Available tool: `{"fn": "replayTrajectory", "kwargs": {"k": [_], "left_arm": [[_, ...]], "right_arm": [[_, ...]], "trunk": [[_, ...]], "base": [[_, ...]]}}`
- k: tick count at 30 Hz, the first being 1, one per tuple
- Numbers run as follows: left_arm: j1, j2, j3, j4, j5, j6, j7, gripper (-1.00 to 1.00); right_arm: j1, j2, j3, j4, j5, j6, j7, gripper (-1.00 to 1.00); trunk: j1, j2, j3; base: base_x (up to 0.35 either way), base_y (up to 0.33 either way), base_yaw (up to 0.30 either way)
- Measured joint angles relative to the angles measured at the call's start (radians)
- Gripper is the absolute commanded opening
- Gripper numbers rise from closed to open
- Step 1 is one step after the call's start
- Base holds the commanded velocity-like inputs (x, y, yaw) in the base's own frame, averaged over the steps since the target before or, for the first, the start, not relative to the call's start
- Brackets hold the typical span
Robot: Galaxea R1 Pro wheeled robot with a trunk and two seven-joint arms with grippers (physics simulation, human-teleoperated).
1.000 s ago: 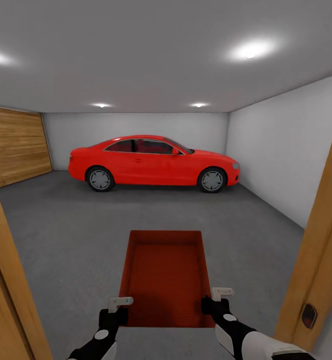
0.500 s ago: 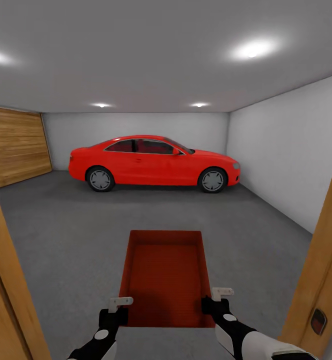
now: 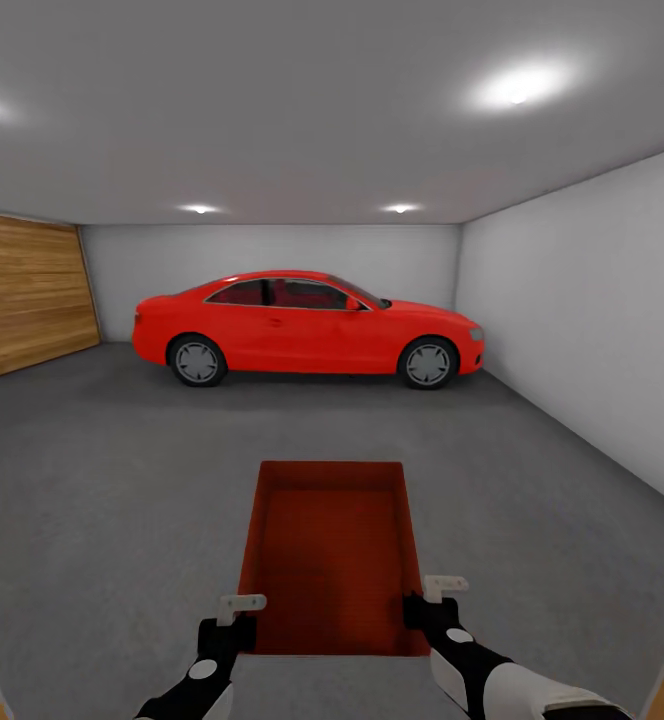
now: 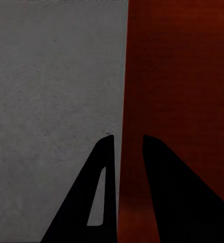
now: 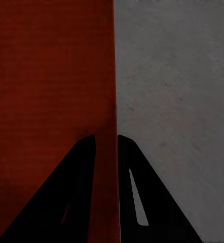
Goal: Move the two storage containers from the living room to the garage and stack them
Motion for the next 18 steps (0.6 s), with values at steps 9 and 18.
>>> {"fn": "replayTrajectory", "kwargs": {"k": [9,18], "left_arm": [[0.0,0.0,0.002,0.001,-0.002,0.0,0.0,-1.0],[0.0,0.0,0.002,0.001,-0.002,0.001,0.0,-1.0]], "right_arm": [[0.0,0.0,0.001,0.001,-0.001,0.0,0.0,-1.0],[0.0,0.0,0.001,0.001,-0.001,0.0,0.0,-1.0]], "trunk": [[0.0,0.0,0.0],[0.0,0.0,0.0]], "base": [[0.321,0.0,0.0],[0.321,0.0,0.0]]}}
